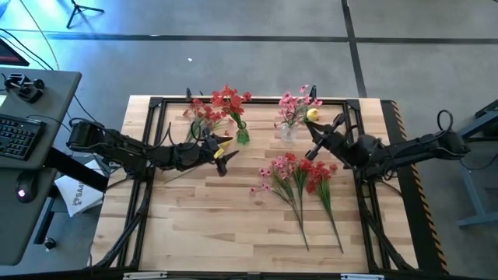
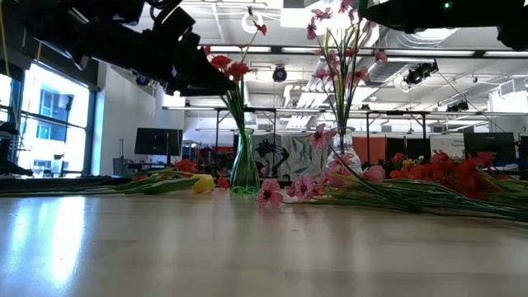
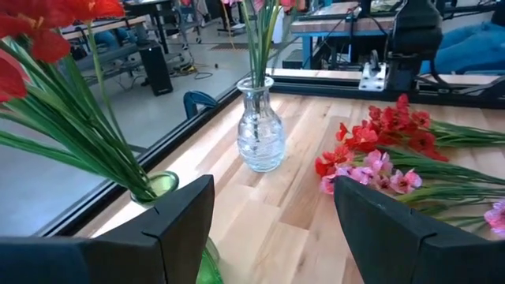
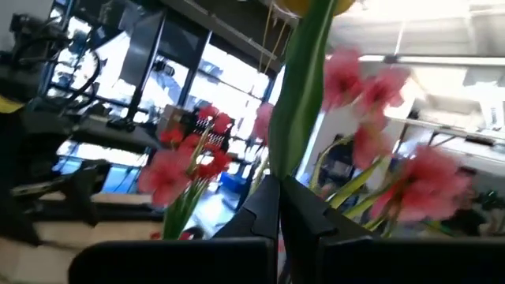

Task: Sort flowers into vase by color
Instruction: Put the bottom yellow flower into the transparent vase

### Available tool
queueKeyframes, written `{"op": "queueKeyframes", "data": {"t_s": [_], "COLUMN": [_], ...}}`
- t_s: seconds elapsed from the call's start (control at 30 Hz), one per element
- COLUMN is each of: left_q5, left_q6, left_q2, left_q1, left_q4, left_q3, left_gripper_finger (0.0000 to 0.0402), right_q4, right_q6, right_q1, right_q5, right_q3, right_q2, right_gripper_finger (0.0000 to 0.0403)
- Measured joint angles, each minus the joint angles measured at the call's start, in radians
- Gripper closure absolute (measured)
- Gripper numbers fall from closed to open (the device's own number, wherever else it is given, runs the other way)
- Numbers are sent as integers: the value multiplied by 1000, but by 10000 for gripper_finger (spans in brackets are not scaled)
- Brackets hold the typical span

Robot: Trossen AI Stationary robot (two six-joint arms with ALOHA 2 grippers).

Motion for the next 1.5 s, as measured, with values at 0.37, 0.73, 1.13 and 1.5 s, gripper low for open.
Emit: {"op": "queueKeyframes", "data": {"t_s": [0.37, 0.73, 1.13, 1.5], "left_q5": [-1, -1, -1, -1], "left_q6": [-5, -5, -7, -7], "left_q2": [0, 0, 0, 0], "left_q1": [-1, -2, -2, -3], "left_q4": [-1, -1, 0, 0], "left_q3": [0, 0, 0, 0], "left_gripper_finger": [154, 154, 154, 154], "right_q4": [5, -9, -256, -478], "right_q6": [-11, 181, 463, 543], "right_q1": [-51, -139, -250, -283], "right_q5": [-15, 59, -34, -31], "right_q3": [0, -1, -1, 14], "right_q2": [56, 91, 91, 86], "right_gripper_finger": [403, 403, 403, 355]}}
